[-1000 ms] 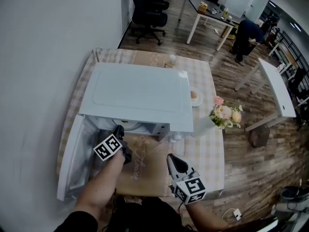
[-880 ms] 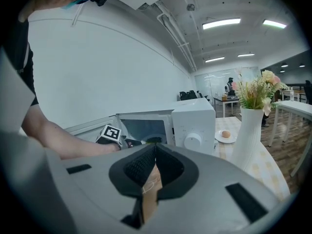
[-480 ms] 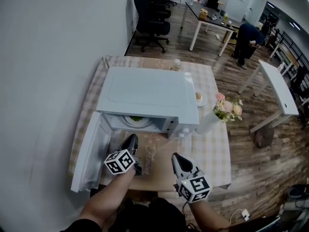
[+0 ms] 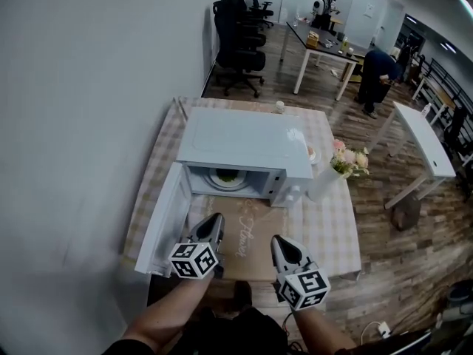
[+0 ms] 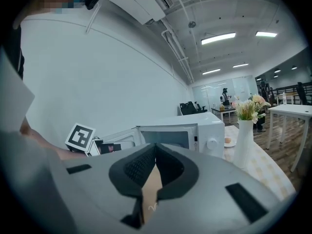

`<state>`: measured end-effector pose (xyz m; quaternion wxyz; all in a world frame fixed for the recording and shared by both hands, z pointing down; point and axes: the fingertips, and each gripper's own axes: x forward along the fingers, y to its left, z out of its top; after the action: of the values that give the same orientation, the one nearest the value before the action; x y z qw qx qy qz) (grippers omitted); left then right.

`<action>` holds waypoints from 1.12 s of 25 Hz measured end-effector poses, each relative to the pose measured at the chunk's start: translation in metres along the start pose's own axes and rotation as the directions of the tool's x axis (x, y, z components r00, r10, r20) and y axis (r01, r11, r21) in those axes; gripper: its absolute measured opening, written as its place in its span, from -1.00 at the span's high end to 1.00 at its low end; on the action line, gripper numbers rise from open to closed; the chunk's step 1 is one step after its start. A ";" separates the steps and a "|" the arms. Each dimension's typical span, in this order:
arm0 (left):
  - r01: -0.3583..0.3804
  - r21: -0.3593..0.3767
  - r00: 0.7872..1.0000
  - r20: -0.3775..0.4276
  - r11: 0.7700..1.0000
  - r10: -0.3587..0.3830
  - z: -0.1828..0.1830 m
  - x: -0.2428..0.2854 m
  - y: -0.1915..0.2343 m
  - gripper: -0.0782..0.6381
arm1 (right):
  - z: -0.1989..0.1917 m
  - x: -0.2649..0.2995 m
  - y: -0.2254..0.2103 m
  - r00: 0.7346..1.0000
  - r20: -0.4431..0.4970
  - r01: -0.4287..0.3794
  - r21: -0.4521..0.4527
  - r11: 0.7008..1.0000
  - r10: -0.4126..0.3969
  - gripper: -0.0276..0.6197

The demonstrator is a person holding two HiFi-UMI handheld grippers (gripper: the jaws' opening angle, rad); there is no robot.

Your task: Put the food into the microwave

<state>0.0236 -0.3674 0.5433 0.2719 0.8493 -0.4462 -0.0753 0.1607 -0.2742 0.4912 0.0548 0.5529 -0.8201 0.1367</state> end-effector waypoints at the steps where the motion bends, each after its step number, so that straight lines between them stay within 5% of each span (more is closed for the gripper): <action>1: 0.022 0.010 1.000 0.010 1.000 -0.022 0.004 -0.008 -0.008 0.71 | 0.001 -0.005 0.006 1.000 0.004 0.002 -0.004 1.000 -0.002 0.89; 6: 0.105 0.101 0.993 0.037 0.989 -0.109 0.019 -0.048 -0.040 0.75 | -0.001 -0.024 0.029 1.000 0.021 0.021 -0.005 1.000 -0.021 0.89; 14: 0.232 0.249 0.965 0.066 0.940 -0.255 0.043 -0.118 -0.088 0.76 | 0.004 -0.047 0.068 0.997 0.063 0.042 -0.004 0.999 -0.042 0.89; 24: 0.258 0.417 0.955 0.025 0.872 -0.295 0.057 -0.193 -0.096 0.76 | 0.019 -0.061 0.105 0.991 0.121 0.059 0.018 0.998 -0.060 0.89; 28: 0.263 0.424 0.955 0.012 0.867 -0.295 0.060 -0.211 -0.091 0.76 | 0.023 -0.060 0.120 0.990 0.129 0.047 0.021 0.999 -0.049 0.89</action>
<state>-0.0578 -0.1810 0.4207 0.0531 0.9396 -0.3345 -0.0490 0.0744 -0.1850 0.4352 -0.0004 0.5807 -0.8071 0.1066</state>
